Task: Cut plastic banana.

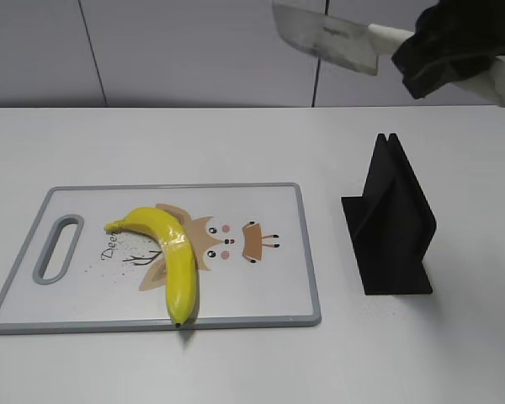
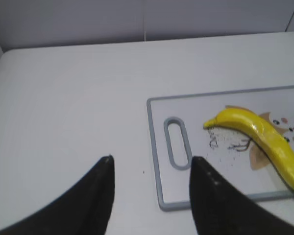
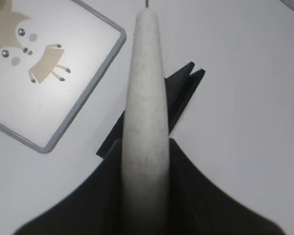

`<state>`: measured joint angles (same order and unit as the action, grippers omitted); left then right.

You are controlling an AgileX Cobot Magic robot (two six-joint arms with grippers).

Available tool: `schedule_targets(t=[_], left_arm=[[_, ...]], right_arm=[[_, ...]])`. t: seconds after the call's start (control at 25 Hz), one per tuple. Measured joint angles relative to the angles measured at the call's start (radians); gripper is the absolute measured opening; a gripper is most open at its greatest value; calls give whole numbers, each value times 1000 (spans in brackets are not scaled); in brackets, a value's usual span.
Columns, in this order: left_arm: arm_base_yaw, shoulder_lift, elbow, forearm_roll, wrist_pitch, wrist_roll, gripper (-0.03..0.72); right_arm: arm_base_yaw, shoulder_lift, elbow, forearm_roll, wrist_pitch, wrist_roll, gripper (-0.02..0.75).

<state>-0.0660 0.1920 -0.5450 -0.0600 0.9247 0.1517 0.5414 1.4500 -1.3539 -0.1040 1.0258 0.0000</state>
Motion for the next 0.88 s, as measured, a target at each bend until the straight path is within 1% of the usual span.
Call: schedule_targets(t=[0.08, 0.16, 0.24, 0.36, 0.52, 0.6, 0.68, 0.8, 0.88], left_arm=[[0, 78, -20, -3, -76, 15, 488], [0, 157, -41, -24, -143, 51, 488], [0, 252, -71, -66, -199, 115, 488], [0, 396, -135, -173, -238, 274, 488], [-8, 582, -256, -340, -231, 542, 488], [-38, 661, -319, -383, -215, 636, 488], [-94, 744, -387, -397, -171, 714, 488], [-188, 863, -467, -394, -77, 801, 488], [-246, 937, -505, -370, -19, 852, 488]], right_arm=[[0, 50, -46, 23, 18, -113, 190], [0, 92, -85, 73, 22, -253, 190], [0, 134, -118, 140, 23, -418, 190], [1, 182, -142, 227, 22, -630, 190], [1, 236, -145, 281, 22, -808, 190], [1, 264, -145, 311, 22, -893, 190], [1, 288, -145, 357, 21, -997, 190], [1, 320, -145, 452, 20, -1127, 190], [1, 343, -145, 515, 19, -1186, 190]])
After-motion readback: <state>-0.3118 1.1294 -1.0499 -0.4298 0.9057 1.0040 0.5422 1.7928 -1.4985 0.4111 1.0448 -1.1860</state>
